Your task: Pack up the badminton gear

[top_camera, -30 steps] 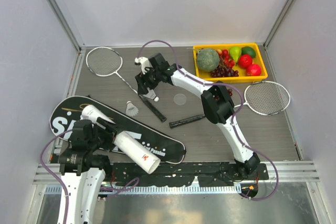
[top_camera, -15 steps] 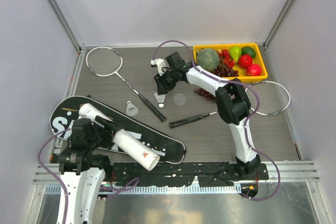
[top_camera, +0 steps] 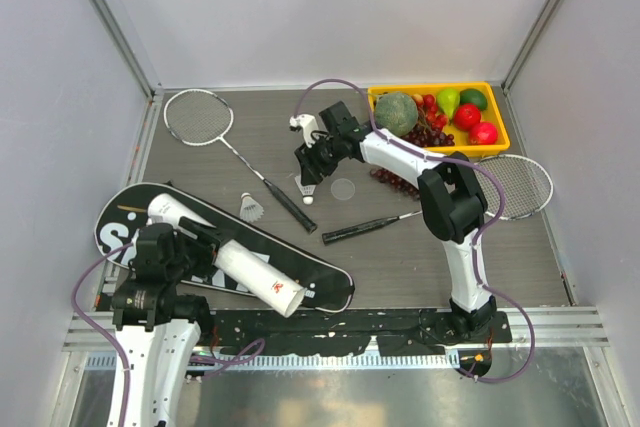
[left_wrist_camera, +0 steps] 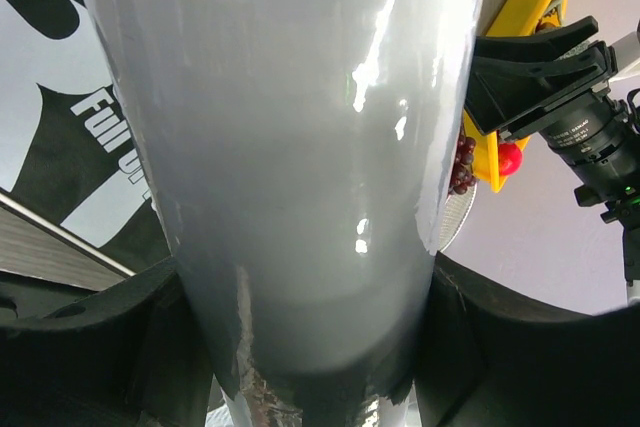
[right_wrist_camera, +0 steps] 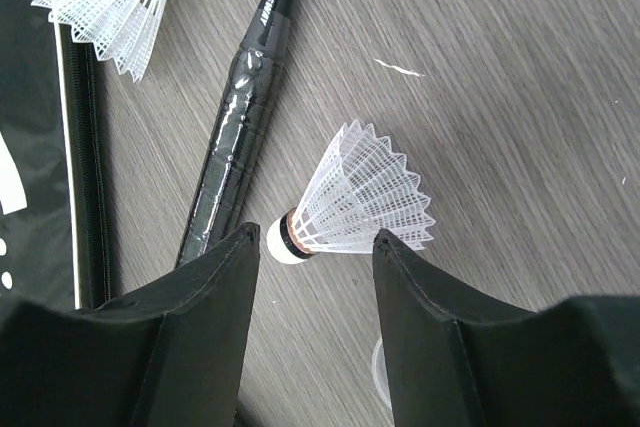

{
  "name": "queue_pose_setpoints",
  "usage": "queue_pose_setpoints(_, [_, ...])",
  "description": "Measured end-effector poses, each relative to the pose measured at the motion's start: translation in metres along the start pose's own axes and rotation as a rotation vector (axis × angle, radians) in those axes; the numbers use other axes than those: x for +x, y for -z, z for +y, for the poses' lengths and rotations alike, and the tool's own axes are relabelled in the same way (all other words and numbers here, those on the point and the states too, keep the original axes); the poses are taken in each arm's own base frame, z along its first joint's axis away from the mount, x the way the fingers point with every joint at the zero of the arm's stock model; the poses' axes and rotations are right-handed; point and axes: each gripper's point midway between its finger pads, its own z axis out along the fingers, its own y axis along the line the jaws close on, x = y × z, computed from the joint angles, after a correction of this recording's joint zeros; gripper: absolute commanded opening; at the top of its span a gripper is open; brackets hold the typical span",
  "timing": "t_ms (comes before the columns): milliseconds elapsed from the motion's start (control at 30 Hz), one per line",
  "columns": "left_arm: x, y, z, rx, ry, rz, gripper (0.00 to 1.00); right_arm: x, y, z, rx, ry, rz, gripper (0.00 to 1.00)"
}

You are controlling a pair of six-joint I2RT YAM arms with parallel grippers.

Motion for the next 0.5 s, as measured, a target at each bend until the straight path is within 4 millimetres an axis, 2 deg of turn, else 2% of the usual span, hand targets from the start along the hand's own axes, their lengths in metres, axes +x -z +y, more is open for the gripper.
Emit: queue_pose_setpoints(500, [0.0003, -0.002, 0.0025, -0.006, 0.01, 0.0, 0.06, -0.0103, 0.0005, -0.0026, 0.007, 0.016, -0.03, 0.58])
